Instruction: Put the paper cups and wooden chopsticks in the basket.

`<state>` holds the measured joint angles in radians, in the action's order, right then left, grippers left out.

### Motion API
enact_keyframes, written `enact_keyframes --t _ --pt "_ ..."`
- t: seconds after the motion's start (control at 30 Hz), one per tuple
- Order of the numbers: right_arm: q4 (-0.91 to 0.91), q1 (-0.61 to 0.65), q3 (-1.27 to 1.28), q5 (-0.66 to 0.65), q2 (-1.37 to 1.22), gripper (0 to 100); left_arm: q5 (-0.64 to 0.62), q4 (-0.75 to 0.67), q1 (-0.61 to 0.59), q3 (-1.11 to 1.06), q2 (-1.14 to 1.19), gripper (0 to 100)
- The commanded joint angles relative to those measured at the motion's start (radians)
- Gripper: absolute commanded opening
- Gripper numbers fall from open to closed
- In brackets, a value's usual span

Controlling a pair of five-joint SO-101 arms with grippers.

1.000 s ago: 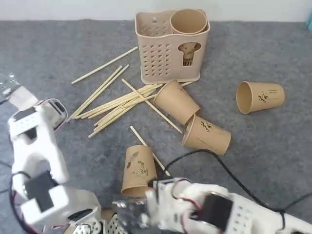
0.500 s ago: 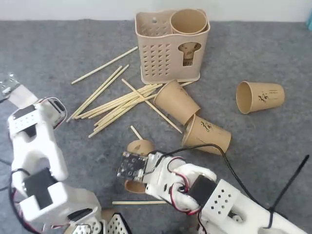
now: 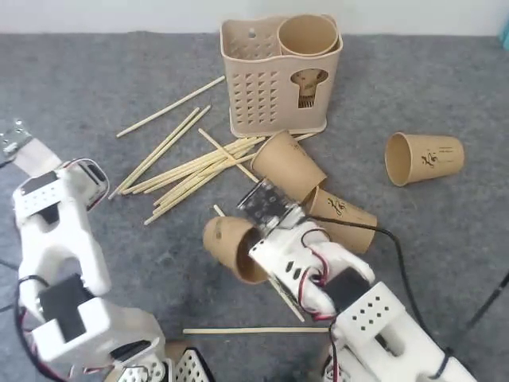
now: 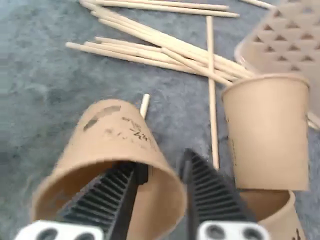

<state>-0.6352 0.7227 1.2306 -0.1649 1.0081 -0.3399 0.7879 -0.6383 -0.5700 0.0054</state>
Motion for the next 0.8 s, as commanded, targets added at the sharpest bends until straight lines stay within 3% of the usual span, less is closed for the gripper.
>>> enact_keyframes --t 0.0,0.27,0.57,0.77 --pt "0.025 -0.038 -0.060 0.034 -0.008 1.7 -0.003 0.008 0.003 0.047 -0.003 18" --pt "-0.047 -0.045 -0.149 0.035 -0.010 0.7 -0.002 0.003 0.005 0.036 -0.005 18" --pt "-0.380 -0.153 -0.575 0.012 -0.028 0.7 -0.002 0.002 0.018 0.028 -0.008 18" --pt "-0.544 -0.232 -0.959 -0.021 -0.211 0.7 -0.002 0.002 0.020 0.028 -0.008 18"
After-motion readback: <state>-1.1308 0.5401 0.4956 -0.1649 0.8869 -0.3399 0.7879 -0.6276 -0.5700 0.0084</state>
